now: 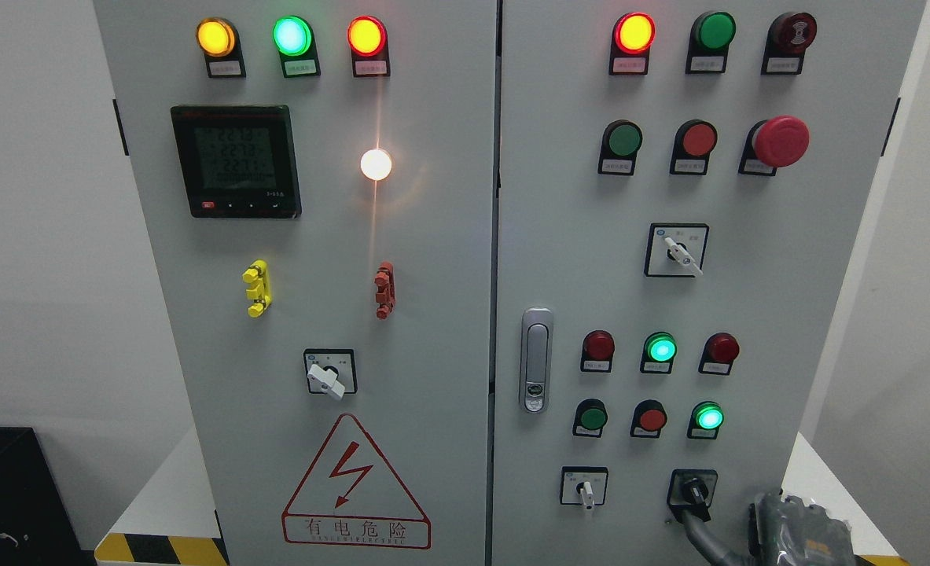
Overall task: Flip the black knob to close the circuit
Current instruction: 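Grip the black knob with the right hand and twist it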
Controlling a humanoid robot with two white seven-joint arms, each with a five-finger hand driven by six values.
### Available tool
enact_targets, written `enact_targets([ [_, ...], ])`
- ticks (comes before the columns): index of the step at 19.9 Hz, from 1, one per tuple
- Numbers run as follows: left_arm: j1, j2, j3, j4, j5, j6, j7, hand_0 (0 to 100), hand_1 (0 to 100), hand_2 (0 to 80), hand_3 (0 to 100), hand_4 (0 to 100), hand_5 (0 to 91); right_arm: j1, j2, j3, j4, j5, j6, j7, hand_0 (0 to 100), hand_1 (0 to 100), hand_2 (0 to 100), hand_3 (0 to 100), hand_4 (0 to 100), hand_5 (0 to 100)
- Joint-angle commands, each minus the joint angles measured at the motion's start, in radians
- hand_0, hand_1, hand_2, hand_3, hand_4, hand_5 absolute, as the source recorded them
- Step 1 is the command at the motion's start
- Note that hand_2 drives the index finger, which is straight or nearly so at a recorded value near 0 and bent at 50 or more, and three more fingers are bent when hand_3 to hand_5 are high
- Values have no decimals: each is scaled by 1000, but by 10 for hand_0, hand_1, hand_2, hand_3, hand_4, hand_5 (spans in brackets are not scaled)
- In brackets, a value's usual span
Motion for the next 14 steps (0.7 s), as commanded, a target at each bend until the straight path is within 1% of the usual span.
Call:
enact_targets([
  [1, 0, 0, 1, 0, 0, -1, 4, 120, 556, 0, 0, 0, 0, 0, -1, -16, -1, -3, 4, 2, 0, 0, 950, 1000, 1000, 1000],
  [9, 0, 0, 1, 0, 0, -1, 4, 120, 556, 0, 0, 0, 0, -8, 2, -29, -4, -6, 4, 2, 0, 0, 949, 1000, 1000, 1000],
  [14, 0, 0, 1, 0, 0, -1, 4, 120, 556, 0, 0, 0, 0, -8, 5, -29, -4, -29, 4, -13, 0, 0, 949, 1000, 1000, 1000],
])
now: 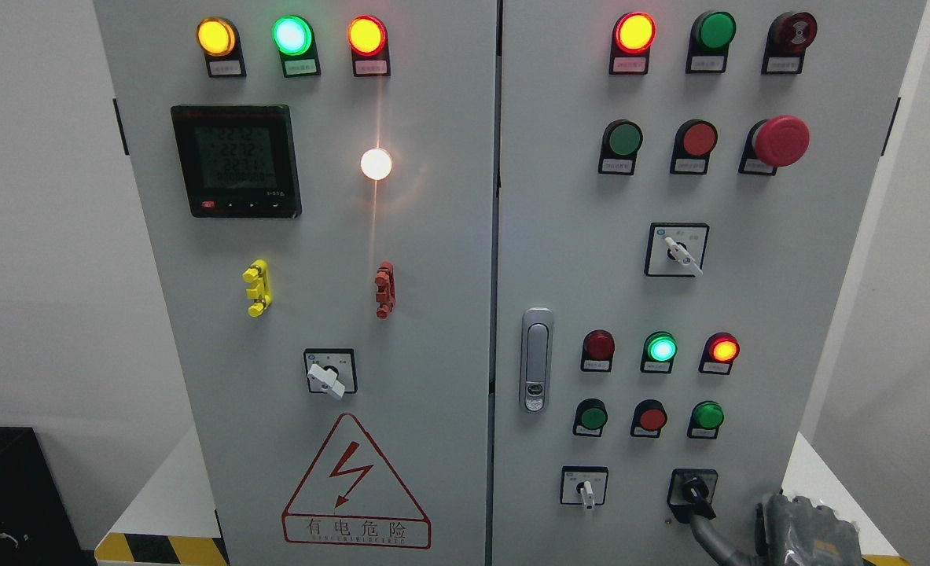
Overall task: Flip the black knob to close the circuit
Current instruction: 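Grip the black knob with the right hand and twist it, then release the knob and lower the right hand away from the cabinet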
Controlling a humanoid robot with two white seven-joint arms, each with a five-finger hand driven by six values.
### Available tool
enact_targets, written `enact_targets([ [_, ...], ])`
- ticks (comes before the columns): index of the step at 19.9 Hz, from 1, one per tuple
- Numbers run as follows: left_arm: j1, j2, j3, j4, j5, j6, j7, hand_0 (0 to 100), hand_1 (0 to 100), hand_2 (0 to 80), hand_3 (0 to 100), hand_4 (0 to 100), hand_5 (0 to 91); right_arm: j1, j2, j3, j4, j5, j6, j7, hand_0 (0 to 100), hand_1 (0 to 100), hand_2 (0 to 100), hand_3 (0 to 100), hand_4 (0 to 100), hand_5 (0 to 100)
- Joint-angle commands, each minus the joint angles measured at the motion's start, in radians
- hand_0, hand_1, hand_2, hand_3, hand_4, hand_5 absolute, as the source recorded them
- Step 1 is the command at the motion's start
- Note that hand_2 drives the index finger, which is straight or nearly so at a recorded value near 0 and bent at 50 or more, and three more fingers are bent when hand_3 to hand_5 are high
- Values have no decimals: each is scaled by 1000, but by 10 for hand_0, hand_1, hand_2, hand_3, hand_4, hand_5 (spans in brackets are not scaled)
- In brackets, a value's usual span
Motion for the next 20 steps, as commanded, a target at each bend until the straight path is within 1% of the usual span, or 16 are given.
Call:
enact_targets([
  [1, 0, 0, 0, 1, 0, -1, 1, 120, 556, 0, 0, 0, 0, -2, 3, -11, -3, -14, 1, -21, 0, 0, 949, 1000, 1000, 1000],
  [20, 0, 0, 0, 1, 0, -1, 1, 120, 556, 0, 0, 0, 0, -8, 5, -12, -9, -21, 1, -29, 0, 0, 947, 1000, 1000, 1000],
])
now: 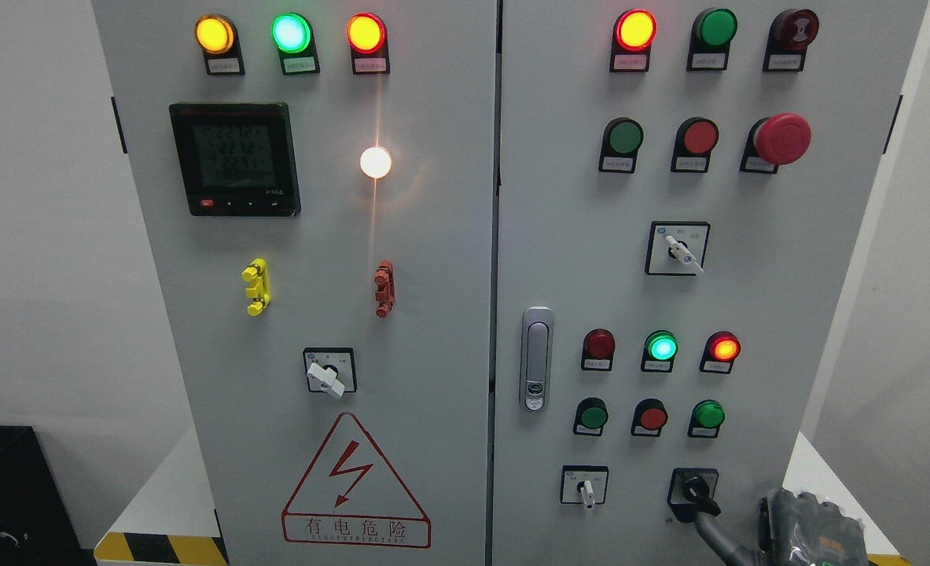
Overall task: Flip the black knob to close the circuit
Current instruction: 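Release the knob and lower the right hand away from the cabinet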
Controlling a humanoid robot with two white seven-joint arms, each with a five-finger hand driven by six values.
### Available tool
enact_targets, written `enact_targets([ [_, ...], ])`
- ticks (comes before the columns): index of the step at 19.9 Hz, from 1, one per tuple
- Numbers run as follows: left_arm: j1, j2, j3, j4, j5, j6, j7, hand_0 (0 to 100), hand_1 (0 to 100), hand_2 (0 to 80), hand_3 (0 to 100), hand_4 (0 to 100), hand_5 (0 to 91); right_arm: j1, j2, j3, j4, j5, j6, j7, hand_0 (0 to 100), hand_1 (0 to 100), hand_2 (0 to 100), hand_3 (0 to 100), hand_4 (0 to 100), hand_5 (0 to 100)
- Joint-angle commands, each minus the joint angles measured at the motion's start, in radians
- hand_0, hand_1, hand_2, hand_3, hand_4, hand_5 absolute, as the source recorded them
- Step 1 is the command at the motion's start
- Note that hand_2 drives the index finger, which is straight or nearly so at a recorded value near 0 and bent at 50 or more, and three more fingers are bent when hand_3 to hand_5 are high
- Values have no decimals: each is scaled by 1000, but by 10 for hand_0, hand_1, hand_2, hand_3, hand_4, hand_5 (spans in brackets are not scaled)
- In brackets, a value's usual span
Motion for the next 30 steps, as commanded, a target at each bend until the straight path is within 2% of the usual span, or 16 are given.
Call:
enact_targets([
  [1, 0, 0, -1, 0, 0, -1, 0, 120, 556, 0, 0, 0, 0, -1, 2, -3, -5, -1, 1, -10, 0, 0, 947, 1000, 1000, 1000],
  [9, 0, 0, 0, -1, 0, -1, 0, 120, 556, 0, 0, 0, 0, 3, 6, 1, 0, -1, -10, -11, 0, 0, 946, 1000, 1000, 1000],
  [16, 0, 0, -1, 0, 0, -1, 0, 120, 556, 0, 0, 0, 0, 14, 23, 29, -2, -6, -27, -27, 0, 0, 945, 1000, 1000, 1000],
  [23, 0, 0, -1, 0, 0, -1, 1, 120, 556, 0, 0, 0, 0, 43, 25, 53, 4, -6, -50, -38, 0, 0, 942, 1000, 1000, 1000],
  [26, 0, 0, 0, 0, 0, -1, 0, 120, 556, 0, 0, 0, 0, 49, 45, 56, 4, -6, -74, -64, 0, 0, 939, 1000, 1000, 1000],
  [30, 0, 0, 0, 0, 0, -1, 1, 120, 556, 0, 0, 0, 0, 57, 45, 58, -5, -33, -96, -106, 0, 0, 910, 1000, 1000, 1000],
])
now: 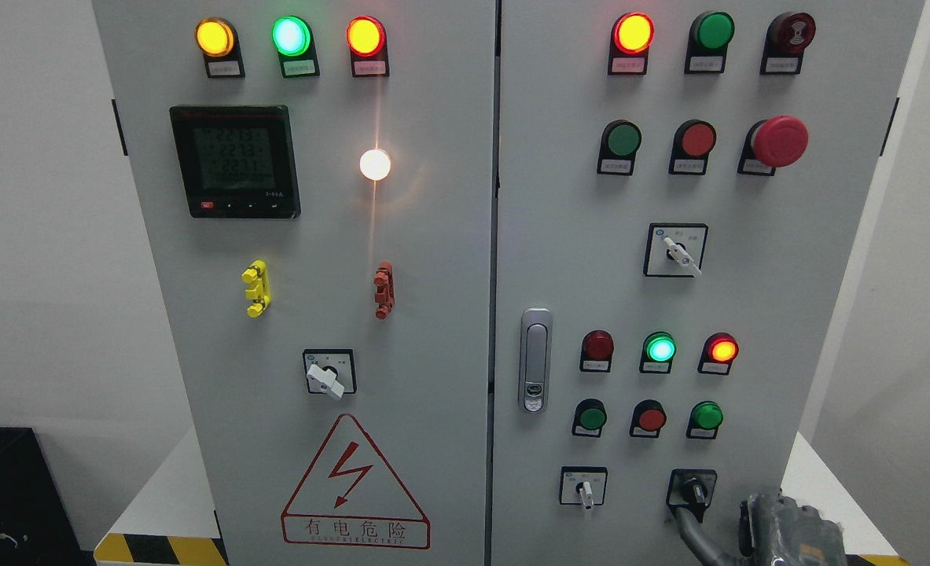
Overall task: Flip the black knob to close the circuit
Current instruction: 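Release the knob and lower the right hand away from the cabinet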
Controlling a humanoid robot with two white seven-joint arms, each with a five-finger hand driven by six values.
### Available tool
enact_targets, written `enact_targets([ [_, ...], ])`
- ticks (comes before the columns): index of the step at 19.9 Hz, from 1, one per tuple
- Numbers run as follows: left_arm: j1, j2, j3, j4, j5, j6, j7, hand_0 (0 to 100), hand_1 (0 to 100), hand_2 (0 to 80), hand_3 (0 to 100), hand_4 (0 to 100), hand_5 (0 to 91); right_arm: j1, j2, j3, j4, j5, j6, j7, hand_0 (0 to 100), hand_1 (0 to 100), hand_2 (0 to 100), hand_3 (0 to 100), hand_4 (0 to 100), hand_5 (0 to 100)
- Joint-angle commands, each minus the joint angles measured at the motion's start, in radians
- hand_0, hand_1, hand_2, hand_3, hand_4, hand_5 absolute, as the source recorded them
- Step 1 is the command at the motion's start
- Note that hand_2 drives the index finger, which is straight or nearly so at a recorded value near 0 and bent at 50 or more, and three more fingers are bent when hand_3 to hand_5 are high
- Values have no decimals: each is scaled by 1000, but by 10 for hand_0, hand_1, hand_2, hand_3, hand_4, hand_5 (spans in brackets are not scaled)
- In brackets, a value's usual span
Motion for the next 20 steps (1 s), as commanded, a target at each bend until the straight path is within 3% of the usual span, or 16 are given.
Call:
enact_targets([
  [1, 0, 0, 0, 0, 0, -1, -1, 120, 556, 0, 0, 0, 0, 15, 17, 24, -6, -40, -12, -35, 0, 0, 905, 1000, 1000, 1000],
  [8, 0, 0, 0, 0, 0, -1, -1, 120, 556, 0, 0, 0, 0, 107, 28, 44, -87, -157, -12, -147, 0, 18, 876, 1000, 993, 997],
  [11, 0, 0, -1, 0, 0, -1, -1, 120, 556, 0, 0, 0, 0, 175, 32, 60, -156, -276, -18, -152, 0, 29, 838, 1000, 959, 957],
  [13, 0, 0, 0, 0, 0, -1, 0, 120, 556, 0, 0, 0, 0, 211, 32, 88, -193, -393, -23, -152, 0, 56, 778, 1000, 895, 831],
  [16, 0, 0, 0, 0, 0, -1, -1, 120, 556, 0, 0, 0, 0, 270, 32, 119, -239, -578, -23, -198, 0, 86, 661, 869, 770, 696],
  [19, 0, 0, 0, -1, 0, -1, 1, 120, 556, 0, 0, 0, 0, 320, 32, 133, -277, -753, -23, -229, 0, 102, 557, 757, 702, 644],
  [20, 0, 0, 0, 0, 0, -1, 1, 120, 556, 0, 0, 0, 0, 340, 31, 146, -294, -818, -24, -235, 0, 104, 502, 678, 655, 615],
])
